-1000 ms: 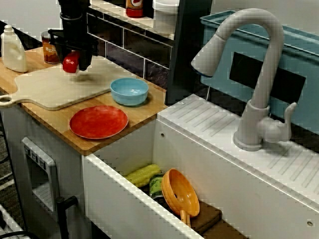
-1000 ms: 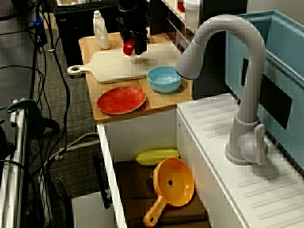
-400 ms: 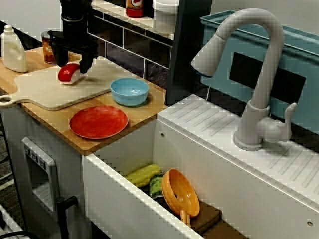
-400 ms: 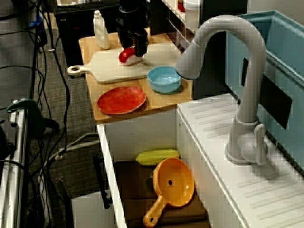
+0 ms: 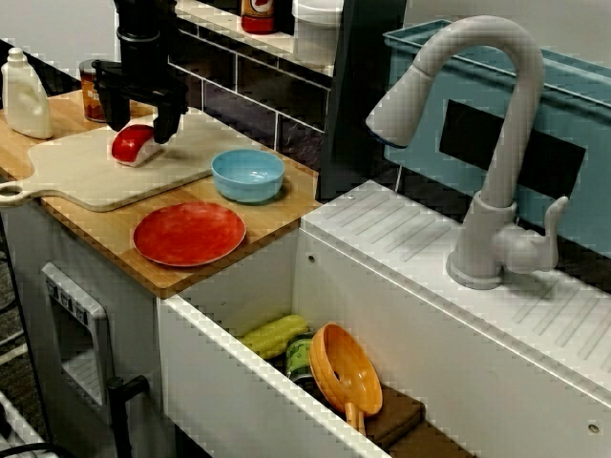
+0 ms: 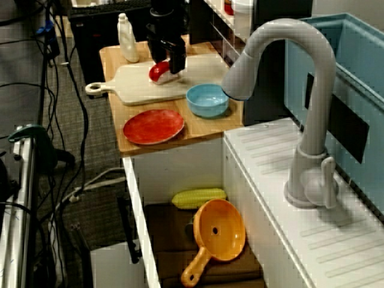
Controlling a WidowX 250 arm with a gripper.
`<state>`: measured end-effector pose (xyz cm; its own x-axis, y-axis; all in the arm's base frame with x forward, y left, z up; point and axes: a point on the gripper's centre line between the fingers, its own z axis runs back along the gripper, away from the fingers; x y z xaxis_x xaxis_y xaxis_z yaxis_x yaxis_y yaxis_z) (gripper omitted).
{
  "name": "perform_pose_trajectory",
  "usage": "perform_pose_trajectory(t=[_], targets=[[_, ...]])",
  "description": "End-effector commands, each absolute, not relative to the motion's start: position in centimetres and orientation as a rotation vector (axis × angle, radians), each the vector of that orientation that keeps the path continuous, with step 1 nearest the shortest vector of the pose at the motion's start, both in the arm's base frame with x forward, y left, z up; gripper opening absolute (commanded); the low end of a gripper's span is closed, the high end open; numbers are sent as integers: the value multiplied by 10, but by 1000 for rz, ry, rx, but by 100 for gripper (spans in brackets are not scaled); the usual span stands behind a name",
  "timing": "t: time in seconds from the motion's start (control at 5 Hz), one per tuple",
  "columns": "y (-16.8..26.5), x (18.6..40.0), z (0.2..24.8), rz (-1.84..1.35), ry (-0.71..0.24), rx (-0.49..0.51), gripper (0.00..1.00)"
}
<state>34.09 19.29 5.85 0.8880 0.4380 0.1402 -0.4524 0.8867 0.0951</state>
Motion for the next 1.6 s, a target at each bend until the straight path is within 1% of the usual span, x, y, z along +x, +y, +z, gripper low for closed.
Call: perform_pose_trajectory(t=[0.0, 0.4, 0.6, 0.8, 1.4], targets=[[207, 341, 97, 483, -184, 127, 100], [210, 332, 114, 517, -182, 72, 100], [211, 328, 118, 516, -189, 60, 100], [213, 325, 120, 511, -193, 62, 100], [212, 302, 118, 457, -187, 96, 100]])
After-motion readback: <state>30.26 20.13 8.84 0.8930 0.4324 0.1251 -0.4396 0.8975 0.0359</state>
